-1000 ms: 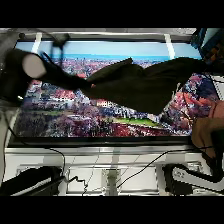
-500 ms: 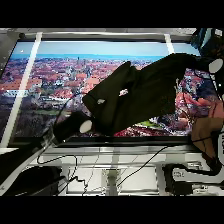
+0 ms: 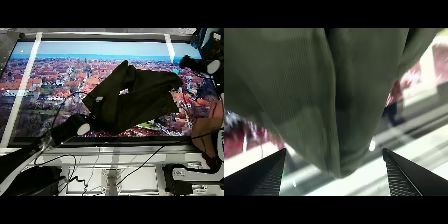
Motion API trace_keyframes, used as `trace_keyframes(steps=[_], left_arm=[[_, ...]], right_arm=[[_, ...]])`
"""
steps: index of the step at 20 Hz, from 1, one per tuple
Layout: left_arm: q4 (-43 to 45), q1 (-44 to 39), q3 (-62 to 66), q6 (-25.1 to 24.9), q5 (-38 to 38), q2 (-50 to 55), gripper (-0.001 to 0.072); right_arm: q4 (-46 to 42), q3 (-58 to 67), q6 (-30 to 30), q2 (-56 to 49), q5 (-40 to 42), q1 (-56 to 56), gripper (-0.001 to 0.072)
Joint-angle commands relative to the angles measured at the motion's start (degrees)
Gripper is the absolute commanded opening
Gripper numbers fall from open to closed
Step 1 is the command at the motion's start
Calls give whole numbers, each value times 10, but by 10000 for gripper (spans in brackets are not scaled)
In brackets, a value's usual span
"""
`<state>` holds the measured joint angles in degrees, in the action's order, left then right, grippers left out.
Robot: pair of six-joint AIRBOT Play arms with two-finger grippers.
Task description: Fold the clothes and pants, and hang the long-sleeved shirts on hangers.
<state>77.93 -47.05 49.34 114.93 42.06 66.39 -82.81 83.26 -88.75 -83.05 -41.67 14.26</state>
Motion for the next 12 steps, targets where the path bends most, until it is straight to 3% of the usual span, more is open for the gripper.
trace_keyframes(steps=[1, 5, 8, 10, 11, 12], left_arm=[[1, 56, 14, -72, -9, -37, 695], [0, 149, 30, -119, -56, -77, 695], [0, 188, 30, -119, -71, -85, 695], [1, 194, 30, -120, -73, -84, 695], [0, 193, 30, -119, -81, -82, 695], [0, 191, 30, -119, -95, -78, 695]], right_arm=[[-17, 3, 11, 39, -160, 51, 35], [-17, -21, 63, 107, -309, 106, 33], [-4, -174, 72, 206, -321, 139, 32], [70, -317, 40, 273, -310, 154, 61], [122, -381, 27, 295, -285, 155, 241], [178, -440, 7, 308, -243, 154, 513]])
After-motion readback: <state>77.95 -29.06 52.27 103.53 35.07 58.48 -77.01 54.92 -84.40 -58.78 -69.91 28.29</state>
